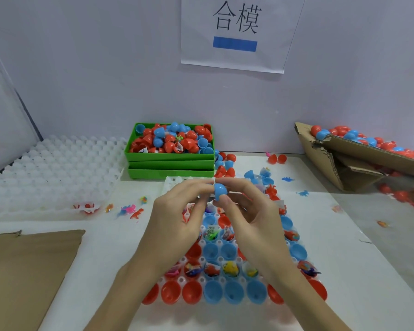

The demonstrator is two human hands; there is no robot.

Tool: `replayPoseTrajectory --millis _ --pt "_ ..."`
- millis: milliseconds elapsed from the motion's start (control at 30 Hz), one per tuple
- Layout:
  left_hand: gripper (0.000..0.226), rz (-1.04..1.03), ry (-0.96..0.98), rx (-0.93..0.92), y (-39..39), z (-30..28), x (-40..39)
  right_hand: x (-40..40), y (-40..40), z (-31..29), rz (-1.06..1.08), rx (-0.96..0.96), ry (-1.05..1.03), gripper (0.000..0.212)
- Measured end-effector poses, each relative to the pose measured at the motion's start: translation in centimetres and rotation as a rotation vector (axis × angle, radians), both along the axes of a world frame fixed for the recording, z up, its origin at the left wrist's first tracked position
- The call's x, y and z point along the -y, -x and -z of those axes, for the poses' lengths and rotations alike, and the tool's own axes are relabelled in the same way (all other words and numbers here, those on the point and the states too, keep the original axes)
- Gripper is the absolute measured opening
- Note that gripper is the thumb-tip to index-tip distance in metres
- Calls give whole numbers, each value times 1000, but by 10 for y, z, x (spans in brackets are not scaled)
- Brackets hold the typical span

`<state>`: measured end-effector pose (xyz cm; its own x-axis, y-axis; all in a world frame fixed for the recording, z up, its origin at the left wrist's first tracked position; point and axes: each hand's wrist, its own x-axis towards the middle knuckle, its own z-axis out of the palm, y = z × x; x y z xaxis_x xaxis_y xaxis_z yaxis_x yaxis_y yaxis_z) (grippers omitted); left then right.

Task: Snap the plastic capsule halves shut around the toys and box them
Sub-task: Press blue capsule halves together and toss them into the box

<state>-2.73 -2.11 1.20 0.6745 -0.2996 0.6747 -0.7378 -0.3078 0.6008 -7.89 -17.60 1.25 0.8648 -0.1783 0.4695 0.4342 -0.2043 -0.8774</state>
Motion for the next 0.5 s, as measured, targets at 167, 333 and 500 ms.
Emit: replayPoseTrajectory --millis 167,333,500 --pt "21 -20 144 -130 5 -2 2 0 0 1 29 44 36 26" --pt "19 -16 213 -247 5 -4 -1 -2 1 2 21 70 61 27" --pt "10 -14 164 -178 3 -5 -6 -2 0 4 51 82 60 27"
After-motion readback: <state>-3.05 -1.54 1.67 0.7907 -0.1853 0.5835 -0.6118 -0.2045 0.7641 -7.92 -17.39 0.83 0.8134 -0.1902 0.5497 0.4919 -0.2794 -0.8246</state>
